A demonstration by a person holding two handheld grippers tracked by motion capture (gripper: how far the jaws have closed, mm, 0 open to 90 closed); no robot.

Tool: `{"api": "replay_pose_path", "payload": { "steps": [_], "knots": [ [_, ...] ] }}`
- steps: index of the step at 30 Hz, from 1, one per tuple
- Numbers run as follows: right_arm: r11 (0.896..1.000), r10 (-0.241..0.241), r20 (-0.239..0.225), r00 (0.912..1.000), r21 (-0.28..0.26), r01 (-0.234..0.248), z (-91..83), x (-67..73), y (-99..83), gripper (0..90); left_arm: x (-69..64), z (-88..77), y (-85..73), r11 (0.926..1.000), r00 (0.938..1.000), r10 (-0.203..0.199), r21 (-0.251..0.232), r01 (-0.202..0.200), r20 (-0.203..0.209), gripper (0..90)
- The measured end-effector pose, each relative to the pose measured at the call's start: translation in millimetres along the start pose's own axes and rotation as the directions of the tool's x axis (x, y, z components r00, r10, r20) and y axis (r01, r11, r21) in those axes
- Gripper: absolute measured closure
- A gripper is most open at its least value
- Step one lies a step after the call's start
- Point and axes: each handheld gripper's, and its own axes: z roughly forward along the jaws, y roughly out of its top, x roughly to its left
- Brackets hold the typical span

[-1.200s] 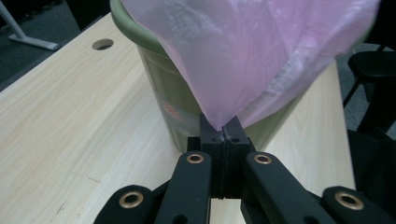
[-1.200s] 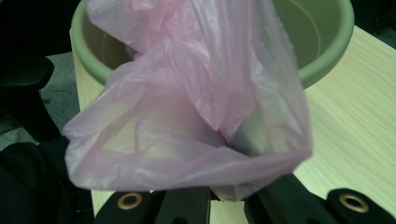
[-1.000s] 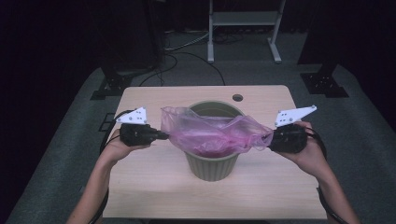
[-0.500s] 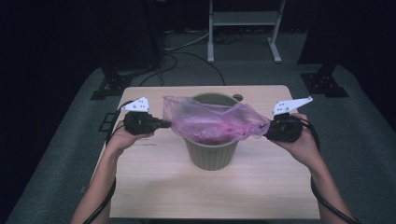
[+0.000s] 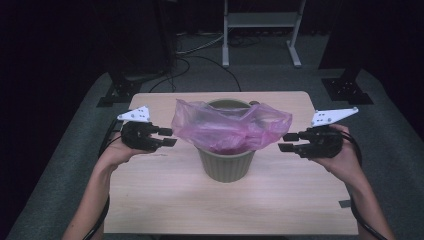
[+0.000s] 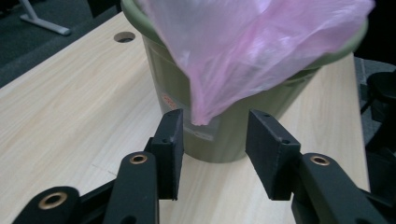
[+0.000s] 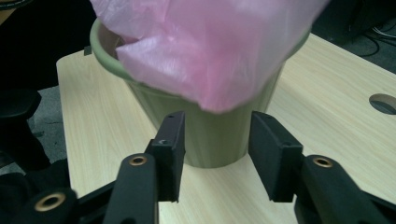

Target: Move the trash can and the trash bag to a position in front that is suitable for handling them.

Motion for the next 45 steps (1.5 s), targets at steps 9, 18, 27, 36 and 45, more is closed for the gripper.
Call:
{"api": "replay_pose_path", "payload": {
  "steps": [9, 18, 27, 36, 45],
  "knots": [
    [0.999, 0.0, 0.017, 0.9999, -0.035, 0.0, -28.0, 1.5, 4.4, 48.3, -6.6, -19.1, 14.2, 0.9999, 0.9997, 0.011, -0.012, -0.011, -0.021, 45.1],
    [0.998, -0.045, 0.002, 0.999, -0.047, 0.045, -33.0, 16.0, 24.8, 48.0, -15.6, -14.9, 35.9, 0.9989, 0.999, 0.044, -0.016, -0.044, 0.003, 41.2],
    [1.0, -0.022, 0.005, 0.9997, -0.006, 0.023, 1.2, 12.3, 32.9, 45.6, -8.0, 14.7, 38.2, 1.0, 0.9996, 0.005, -0.004, -0.005, 0.028, 37.5],
    [1.0, 0.023, 0.031, 0.9992, 0.01, -0.023, 31.6, 3.6, 34.0, 59.3, -4.0, 33.0, 39.5, 0.9998, 0.9982, -0.017, -0.006, 0.018, 0.058, 57.4],
    [1.0, 0.006, 0.047, 0.9989, 0.018, -0.007, 34.9, 6.5, 33.3, 88.6, -10.7, 26.8, 38.7, 0.9985, 0.9974, 0.052, -0.019, -0.051, 0.049, 89.2]
  ]
}}
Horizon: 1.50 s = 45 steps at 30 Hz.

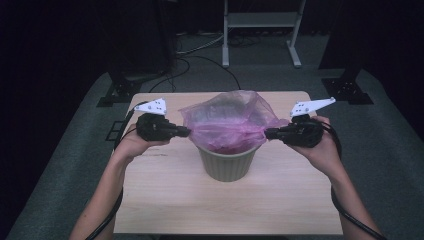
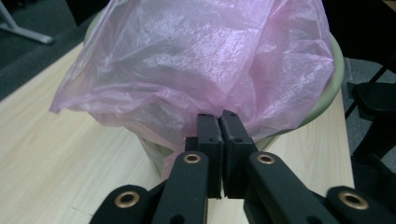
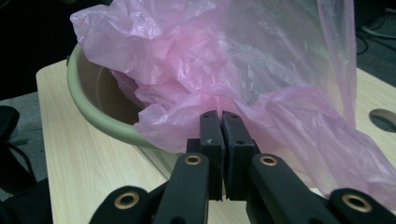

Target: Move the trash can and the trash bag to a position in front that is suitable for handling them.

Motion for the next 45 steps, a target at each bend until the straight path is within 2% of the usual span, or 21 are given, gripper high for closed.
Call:
{"api": "replay_pose_path", "payload": {
  "steps": [7, 9, 15, 20, 25, 29, 31, 33, 36, 39, 45],
  "knots": [
    [0.999, -0.039, -0.019, 0.9991, -0.014, 0.039, -12.1, 9.2, -7.5, 89.2, -12.4, -14.1, -12.6, 0.9979, 0.9995, 0.031, -0.056, -0.031, -0.002, 89.9],
    [0.999, -0.048, -0.026, 0.9985, -0.016, 0.047, -15.3, 11.9, -11.1, 89.2, -17.6, -17.7, -18.0, 0.9962, 0.9986, 0.051, -0.071, -0.05, 0.011, 89.9],
    [0.997, -0.068, -0.04, 0.9969, 0.023, 0.069, -14.3, 17.7, -22.2, 89.8, -24.9, -17.0, -32.9, 0.9956, 0.9975, 0.065, -0.069, -0.063, 0.026, 89.9],
    [0.996, -0.067, -0.046, 0.9967, 0.059, 0.069, -5.1, 16.5, -29.0, 89.9, -24.4, -6.1, -46.7, 0.9979, 0.9964, 0.056, -0.035, -0.054, 0.064, 90.0],
    [0.993, -0.072, -0.038, 0.9967, 0.091, 0.075, 5.8, 14.9, -31.8, 90.0, -21.2, 6.0, -51.1, 0.9986, 0.9972, 0.053, 0.002, -0.054, 0.052, 90.0],
    [0.994, -0.06, -0.038, 0.9975, 0.087, 0.063, 8.0, 12.4, -34.8, 89.7, -20.4, 9.1, -51.0, 0.999, 0.9978, 0.043, 0.011, -0.044, 0.05, 90.0],
    [0.996, -0.049, -0.052, 0.9974, 0.072, 0.053, 3.8, 11.4, -36.7, 85.9, -21.1, 6.0, -50.6, 0.9992, 0.9986, 0.035, 0.018, -0.036, 0.04, 84.8],
    [0.998, -0.036, -0.067, 0.9971, 0.054, 0.04, -2.4, 10.1, -39.0, 76.8, -21.2, 0.7, -51.1, 0.9992, 0.9989, 0.032, 0.022, -0.033, 0.035, 78.4],
    [0.999, -0.017, -0.09, 0.9958, 0.034, 0.02, -14.0, 8.3, -43.3, 68.7, -22.0, -9.3, -51.5, 0.9998, 0.9994, 0.012, 0.017, -0.012, 0.033, 69.4],
    [1.0, -0.005, -0.099, 0.9951, 0.02, 0.007, -27.3, 7.4, -47.1, 63.3, -24.1, -19.4, -50.8, 0.9999, 0.9996, 0.01, 0.014, -0.01, 0.027, 67.7],
    [1.0, -0.001, -0.084, 0.9964, -0.006, 0.0, -51.5, 7.2, -50.5, 61.6, -27.4, -32.2, -46.1, 0.9999, 0.9997, 0.011, 0.013, -0.011, 0.021, 64.8]
  ]
}}
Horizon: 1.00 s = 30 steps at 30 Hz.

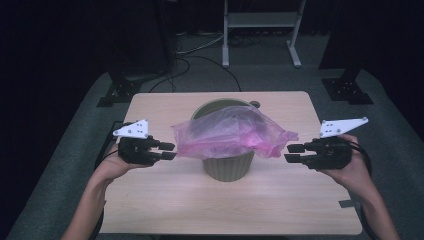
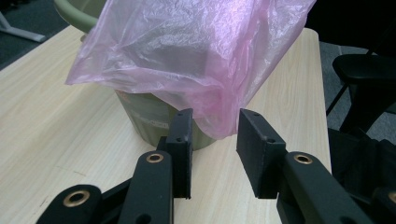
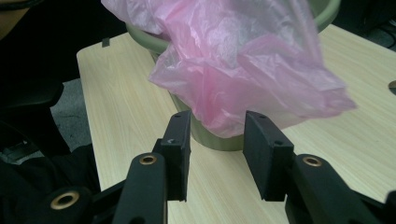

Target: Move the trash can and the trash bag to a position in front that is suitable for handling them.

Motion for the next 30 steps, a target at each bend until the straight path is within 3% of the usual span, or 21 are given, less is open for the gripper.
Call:
{"api": "replay_pose_path", "payload": {
  "steps": [8, 14, 23, 30],
  "knots": [
    [0.999, -0.019, 0.024, 0.9995, -0.026, 0.019, -19.3, 4.5, 12.3, 61.0, 0.5, -11.9, 7.1, 0.9997, 0.9999, -0.008, 0.023, 0.008, -0.014, 60.6],
    [0.998, -0.054, 0.019, 0.9984, -0.037, 0.054, -19.2, 10.6, 31.9, 59.6, 2.0, -20.7, 17.2, 0.9998, 0.9998, -0.008, 0.019, 0.008, -0.019, 57.5],
    [0.994, -0.107, -0.012, 0.9942, 0.0, 0.107, 9.4, 16.8, 57.0, 57.1, 1.1, -8.6, 41.7, 0.9996, 0.9997, 0.022, 0.016, -0.022, -0.005, 51.2],
    [0.992, -0.115, -0.027, 0.993, 0.042, 0.116, 34.9, 14.8, 61.1, 55.7, 3.5, 11.4, 50.9, 0.999, 0.9998, 0.017, 0.04, -0.017, -0.002, 43.7]
  ]
}}
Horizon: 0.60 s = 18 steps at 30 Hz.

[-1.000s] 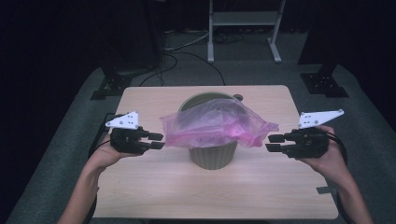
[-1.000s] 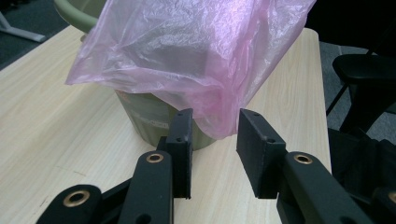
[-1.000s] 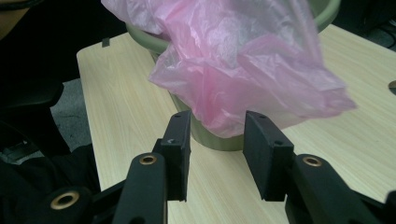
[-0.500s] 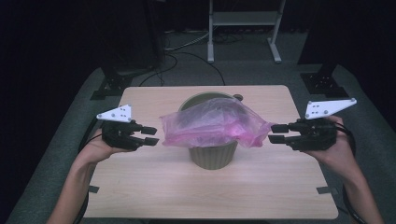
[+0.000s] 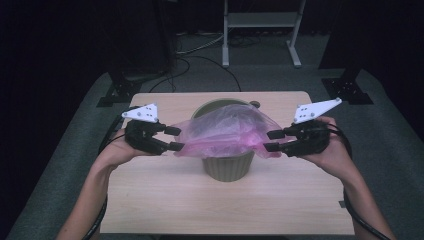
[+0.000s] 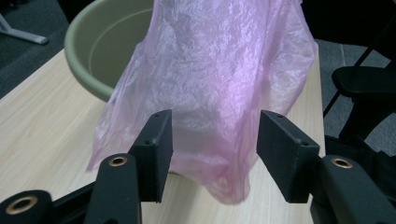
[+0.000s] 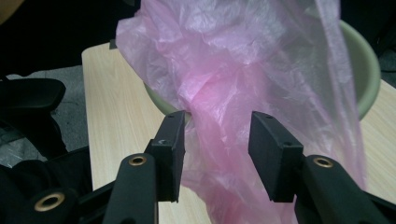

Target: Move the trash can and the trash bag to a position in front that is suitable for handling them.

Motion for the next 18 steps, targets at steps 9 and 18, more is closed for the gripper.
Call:
{"api": "replay_pose_path", "payload": {
  "steps": [9, 18],
  "knots": [
    [1.0, -0.01, 0.021, 0.9997, 0.021, 0.009, 17.2, 1.0, -2.4, 77.5, -5.5, 17.4, 2.1, 0.9976, 0.9979, 0.064, 0.027, -0.064, -0.01, 73.8],
    [0.999, -0.038, 0.004, 0.9993, 0.02, 0.038, 16.8, 15.0, -7.6, 90.0, -18.6, 15.8, -8.2, 0.9953, 0.9941, 0.097, -0.002, -0.097, 0.049, 90.0]
  ]
}}
